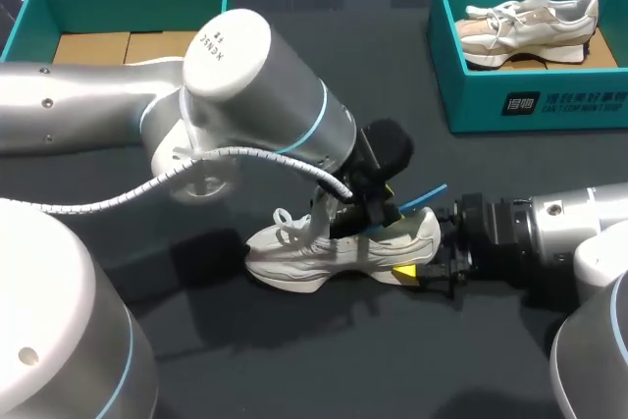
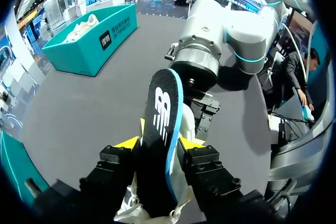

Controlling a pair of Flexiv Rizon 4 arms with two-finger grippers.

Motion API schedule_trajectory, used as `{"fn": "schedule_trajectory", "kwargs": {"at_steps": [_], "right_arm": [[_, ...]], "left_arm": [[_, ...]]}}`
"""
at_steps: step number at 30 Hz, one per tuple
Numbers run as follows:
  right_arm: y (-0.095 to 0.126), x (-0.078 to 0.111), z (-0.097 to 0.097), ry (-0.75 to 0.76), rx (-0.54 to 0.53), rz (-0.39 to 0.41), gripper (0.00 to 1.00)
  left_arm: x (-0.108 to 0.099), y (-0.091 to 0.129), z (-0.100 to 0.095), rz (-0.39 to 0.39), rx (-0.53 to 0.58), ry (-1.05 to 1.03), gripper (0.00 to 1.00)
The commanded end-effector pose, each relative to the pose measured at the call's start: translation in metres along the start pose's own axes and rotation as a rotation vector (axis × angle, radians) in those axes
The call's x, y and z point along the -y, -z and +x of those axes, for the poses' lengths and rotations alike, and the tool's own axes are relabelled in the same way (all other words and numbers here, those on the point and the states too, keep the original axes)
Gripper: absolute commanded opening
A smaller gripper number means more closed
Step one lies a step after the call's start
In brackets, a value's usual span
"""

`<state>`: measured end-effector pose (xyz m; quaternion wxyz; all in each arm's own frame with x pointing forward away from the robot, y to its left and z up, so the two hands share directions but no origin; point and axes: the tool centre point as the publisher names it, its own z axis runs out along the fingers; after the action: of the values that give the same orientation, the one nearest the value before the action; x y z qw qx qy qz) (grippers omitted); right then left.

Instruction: Take the shoe out of the shoebox, open the shoe tongue, remove and reinsert the insole, then place the shoe into the shoebox

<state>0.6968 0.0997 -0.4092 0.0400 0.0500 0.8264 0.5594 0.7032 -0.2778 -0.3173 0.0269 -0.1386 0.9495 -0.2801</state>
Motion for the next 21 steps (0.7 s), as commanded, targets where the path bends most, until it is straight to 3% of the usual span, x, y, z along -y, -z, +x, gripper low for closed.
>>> {"fn": "schedule_trajectory", "kwargs": {"at_steps": [1, 5, 21], "right_arm": [[0.0, -0.001, 0.002, 0.0, 0.001, 0.004, 0.0], [0.0, -0.001, 0.002, 0.0, 0.001, 0.004, 0.0], [0.0, -0.001, 0.002, 0.0, 0.001, 0.004, 0.0]], "left_arm": [[-0.002, -0.008, 0.002, 0.037, 0.036, 0.006, 0.43], [-0.002, -0.012, 0.001, 0.067, 0.06, -0.006, 0.38], [-0.006, -0.027, 0.01, 0.132, 0.108, -0.042, 0.39]]}}
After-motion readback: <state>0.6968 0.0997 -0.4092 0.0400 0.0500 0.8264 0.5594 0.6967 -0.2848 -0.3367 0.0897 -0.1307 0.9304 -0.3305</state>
